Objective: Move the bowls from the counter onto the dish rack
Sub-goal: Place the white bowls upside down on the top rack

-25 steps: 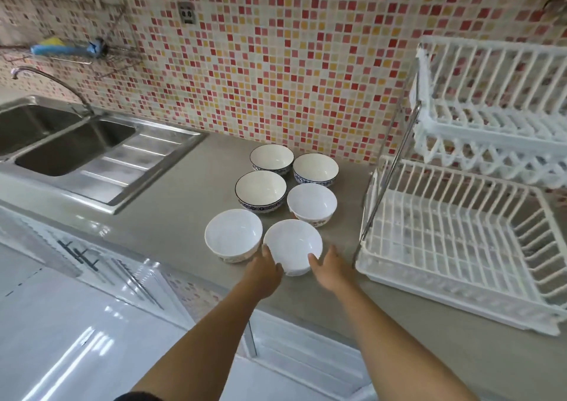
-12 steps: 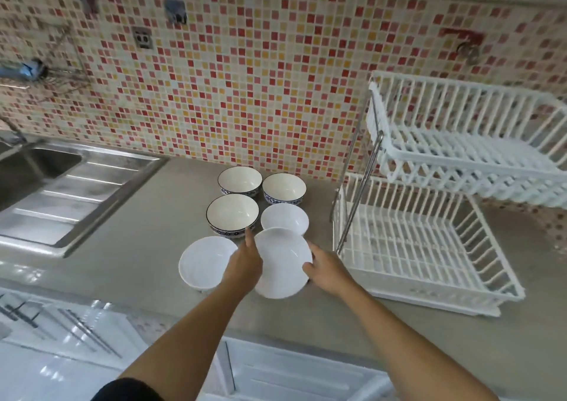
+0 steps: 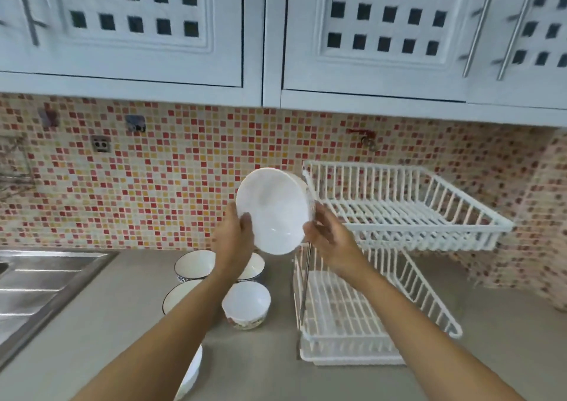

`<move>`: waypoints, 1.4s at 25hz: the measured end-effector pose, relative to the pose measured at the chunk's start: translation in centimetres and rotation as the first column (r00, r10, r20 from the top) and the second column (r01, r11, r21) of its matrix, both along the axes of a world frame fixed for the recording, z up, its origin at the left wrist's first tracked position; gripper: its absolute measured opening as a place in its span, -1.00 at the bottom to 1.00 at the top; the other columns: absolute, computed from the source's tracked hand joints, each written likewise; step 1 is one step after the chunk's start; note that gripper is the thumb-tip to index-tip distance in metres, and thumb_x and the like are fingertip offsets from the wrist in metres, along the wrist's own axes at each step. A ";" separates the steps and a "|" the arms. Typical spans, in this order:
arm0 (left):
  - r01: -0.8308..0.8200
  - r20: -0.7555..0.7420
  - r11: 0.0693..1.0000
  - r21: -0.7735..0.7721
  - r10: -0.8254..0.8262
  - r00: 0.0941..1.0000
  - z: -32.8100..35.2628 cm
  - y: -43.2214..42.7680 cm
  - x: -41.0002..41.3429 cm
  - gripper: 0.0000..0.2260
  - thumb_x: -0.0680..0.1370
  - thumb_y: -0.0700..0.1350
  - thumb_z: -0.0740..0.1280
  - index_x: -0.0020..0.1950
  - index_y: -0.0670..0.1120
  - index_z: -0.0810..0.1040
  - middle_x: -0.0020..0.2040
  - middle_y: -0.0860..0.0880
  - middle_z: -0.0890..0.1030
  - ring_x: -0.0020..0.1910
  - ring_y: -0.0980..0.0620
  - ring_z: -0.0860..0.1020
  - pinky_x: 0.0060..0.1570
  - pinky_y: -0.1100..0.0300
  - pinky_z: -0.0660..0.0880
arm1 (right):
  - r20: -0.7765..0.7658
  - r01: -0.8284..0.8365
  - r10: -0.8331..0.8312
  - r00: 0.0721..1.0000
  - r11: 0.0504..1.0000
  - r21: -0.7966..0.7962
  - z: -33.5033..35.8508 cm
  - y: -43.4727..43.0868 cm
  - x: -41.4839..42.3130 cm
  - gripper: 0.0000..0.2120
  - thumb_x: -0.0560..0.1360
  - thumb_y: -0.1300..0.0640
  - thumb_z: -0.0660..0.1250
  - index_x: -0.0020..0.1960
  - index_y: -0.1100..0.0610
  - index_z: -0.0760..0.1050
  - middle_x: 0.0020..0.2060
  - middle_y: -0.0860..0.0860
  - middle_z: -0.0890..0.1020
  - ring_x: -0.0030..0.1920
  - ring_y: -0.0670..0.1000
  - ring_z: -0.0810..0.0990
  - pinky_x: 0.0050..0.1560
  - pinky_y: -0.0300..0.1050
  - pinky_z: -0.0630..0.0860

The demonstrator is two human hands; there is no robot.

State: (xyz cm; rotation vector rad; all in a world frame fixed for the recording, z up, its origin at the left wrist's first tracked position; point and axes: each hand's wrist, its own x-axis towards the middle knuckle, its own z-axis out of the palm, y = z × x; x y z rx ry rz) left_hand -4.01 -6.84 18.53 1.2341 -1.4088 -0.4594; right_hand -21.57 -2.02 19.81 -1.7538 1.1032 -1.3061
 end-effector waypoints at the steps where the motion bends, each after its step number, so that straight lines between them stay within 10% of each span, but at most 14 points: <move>1: 0.064 0.001 0.998 -0.016 -0.064 0.998 1.0 0.0 -0.8 -0.73 0.64 -0.10 0.12 0.33 -0.10 0.33 0.05 0.04 0.47 0.01 -0.02 0.53 -0.10 0.14 0.58 | 0.033 -0.017 0.019 0.999 0.998 -0.053 1.5 0.2 -0.9 -0.33 0.31 -0.30 0.33 0.37 -0.18 0.26 0.29 -0.15 0.48 0.30 -0.08 0.48 0.10 -0.26 0.54; 8: 0.413 0.044 0.879 -0.238 -0.415 0.909 8.5 -1.7 -4.9 -0.56 0.62 0.07 0.03 0.50 0.04 0.18 0.47 0.00 0.33 0.39 0.03 0.36 0.36 0.06 0.33 | -0.254 0.062 -0.174 0.951 0.916 -0.397 9.2 -0.5 -9.5 -0.30 0.31 -0.19 0.44 0.38 -0.15 0.26 0.25 -0.21 0.41 0.26 -0.23 0.43 0.13 -0.25 0.54; 11: 0.451 0.272 0.871 -0.196 -0.394 0.878 11.5 -2.9 -6.9 -0.44 0.50 0.16 0.09 0.51 0.10 0.16 0.50 -0.04 0.27 0.34 0.04 0.36 0.30 0.01 0.35 | -0.553 0.036 -0.337 0.762 0.874 -0.484 10.1 -3.1 -13.5 -0.22 0.32 -0.16 0.44 0.45 0.02 0.25 0.29 -0.15 0.33 0.28 -0.16 0.34 0.34 -0.04 0.41; 15: 0.457 0.790 0.888 0.057 -0.320 0.523 12.2 -6.8 -10.5 -0.22 0.36 0.39 0.24 0.50 0.27 -0.02 0.58 0.06 -0.02 0.51 -0.15 0.16 0.39 -0.25 0.22 | -0.759 -0.106 -0.404 0.510 0.847 -0.522 10.3 -7.1 -16.8 -0.18 0.36 -0.09 0.46 0.49 0.11 0.18 0.39 0.07 0.34 0.29 -0.14 0.23 0.36 -0.21 0.20; 22: 0.393 0.826 0.899 0.195 -0.367 0.428 9.4 -12.3 -16.8 -0.29 0.34 0.03 0.53 0.37 -0.06 0.26 0.39 -0.01 0.28 0.26 0.01 0.35 0.27 0.16 0.37 | -0.889 -0.180 -0.393 0.237 0.881 -0.437 8.1 -14.0 -20.1 -0.04 0.31 -0.29 0.39 0.53 0.05 0.04 0.47 0.05 0.27 0.44 0.05 0.25 0.38 0.01 0.28; 27: 0.303 0.843 0.894 0.331 -0.424 0.330 7.5 -14.9 -18.5 -0.25 0.29 0.00 0.57 0.34 -0.10 0.25 0.34 -0.04 0.28 0.16 0.04 0.36 0.23 0.16 0.39 | -0.951 -0.020 -0.065 0.303 0.997 -0.074 5.7 -18.2 -22.6 0.18 0.21 -0.43 0.36 0.52 -0.02 -0.26 0.55 -0.05 -0.11 0.53 -0.03 -0.05 0.51 0.01 0.03; 35: 0.180 0.865 0.897 0.404 -0.439 0.243 6.7 -16.4 -19.3 -0.26 0.28 -0.06 0.59 0.31 -0.08 0.24 0.27 -0.05 0.37 0.20 -0.07 0.44 0.14 0.09 0.47 | -0.974 -0.042 -0.031 0.225 0.998 -0.041 4.7 -20.5 -23.3 -0.02 0.31 -0.32 0.38 0.53 0.00 -0.04 0.43 0.03 0.33 0.34 0.07 0.39 0.29 0.00 0.42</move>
